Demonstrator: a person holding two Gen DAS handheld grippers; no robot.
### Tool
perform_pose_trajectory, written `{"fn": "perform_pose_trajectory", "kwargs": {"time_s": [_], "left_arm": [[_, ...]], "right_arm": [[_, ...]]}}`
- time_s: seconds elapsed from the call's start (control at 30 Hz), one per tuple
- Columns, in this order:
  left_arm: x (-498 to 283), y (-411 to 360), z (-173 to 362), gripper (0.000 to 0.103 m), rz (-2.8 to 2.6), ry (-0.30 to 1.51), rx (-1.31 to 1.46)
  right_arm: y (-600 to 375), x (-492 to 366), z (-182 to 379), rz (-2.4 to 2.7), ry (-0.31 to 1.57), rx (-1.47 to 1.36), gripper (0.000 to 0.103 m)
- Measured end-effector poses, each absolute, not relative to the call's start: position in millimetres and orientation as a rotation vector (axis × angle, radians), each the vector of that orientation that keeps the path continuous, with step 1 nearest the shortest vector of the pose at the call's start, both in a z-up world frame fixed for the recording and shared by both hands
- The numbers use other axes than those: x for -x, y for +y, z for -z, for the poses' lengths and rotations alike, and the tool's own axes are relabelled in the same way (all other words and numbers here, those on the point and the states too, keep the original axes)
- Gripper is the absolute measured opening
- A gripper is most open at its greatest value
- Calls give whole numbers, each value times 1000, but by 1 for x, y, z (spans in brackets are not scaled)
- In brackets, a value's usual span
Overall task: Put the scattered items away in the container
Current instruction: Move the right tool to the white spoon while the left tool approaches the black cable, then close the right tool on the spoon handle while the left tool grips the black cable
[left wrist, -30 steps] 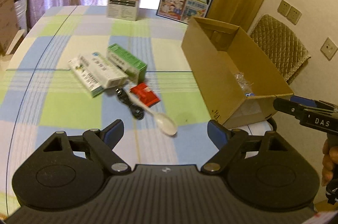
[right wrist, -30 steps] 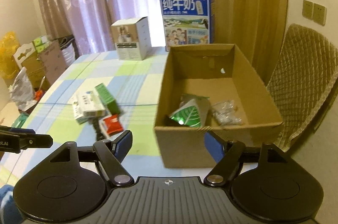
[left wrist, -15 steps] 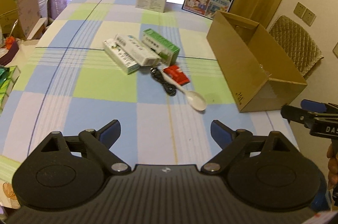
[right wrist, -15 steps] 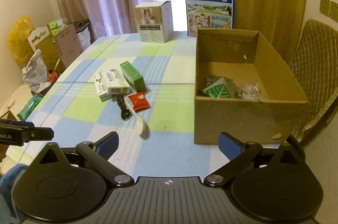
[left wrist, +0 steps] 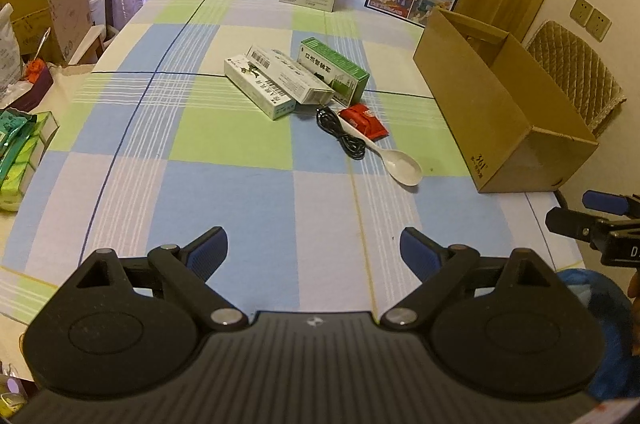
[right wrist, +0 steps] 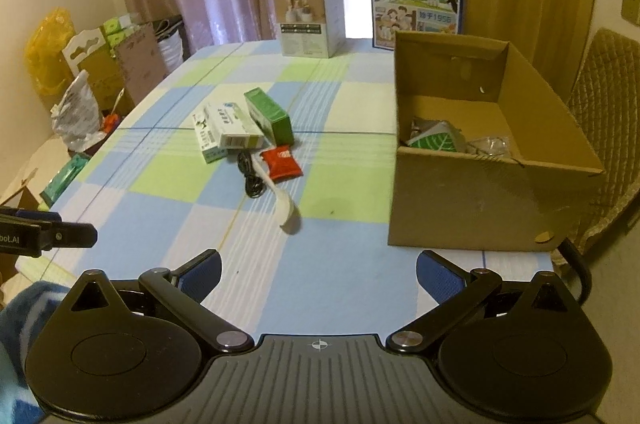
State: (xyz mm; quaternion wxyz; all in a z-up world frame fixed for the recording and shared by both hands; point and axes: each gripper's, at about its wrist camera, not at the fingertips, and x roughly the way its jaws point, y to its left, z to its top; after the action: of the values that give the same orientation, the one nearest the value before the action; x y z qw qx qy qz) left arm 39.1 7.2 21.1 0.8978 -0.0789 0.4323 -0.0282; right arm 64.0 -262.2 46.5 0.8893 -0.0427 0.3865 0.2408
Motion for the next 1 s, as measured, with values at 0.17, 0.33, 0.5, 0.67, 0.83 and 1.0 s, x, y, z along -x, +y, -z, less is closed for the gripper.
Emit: {"fn": "perform_pose_trajectory", "kwargs": {"time_s": [0.17,0.33,0.5,0.67,0.83,1.0], "left_arm": [[-44,11,-18,91,62,897,143],[-53,16,-10,91,64,910,142],[-67,21,1,91,66,933,144],[-87,25,14,91,84,953,147],[-113,27,23,90,103,965,146],[-141,25,33,90,124,971,131]], "right_arm": [[-252,-70,-43,-517,807,111,101],[-238,-85,-36,-531,821,138,100],[-218,-104,-23,-559,846,178,89],[-195,-129,-6,-583,895,216,73],[-176,-156,13,-595,943,244,63],[-164,-183,32,-597,981,259,55]]}}
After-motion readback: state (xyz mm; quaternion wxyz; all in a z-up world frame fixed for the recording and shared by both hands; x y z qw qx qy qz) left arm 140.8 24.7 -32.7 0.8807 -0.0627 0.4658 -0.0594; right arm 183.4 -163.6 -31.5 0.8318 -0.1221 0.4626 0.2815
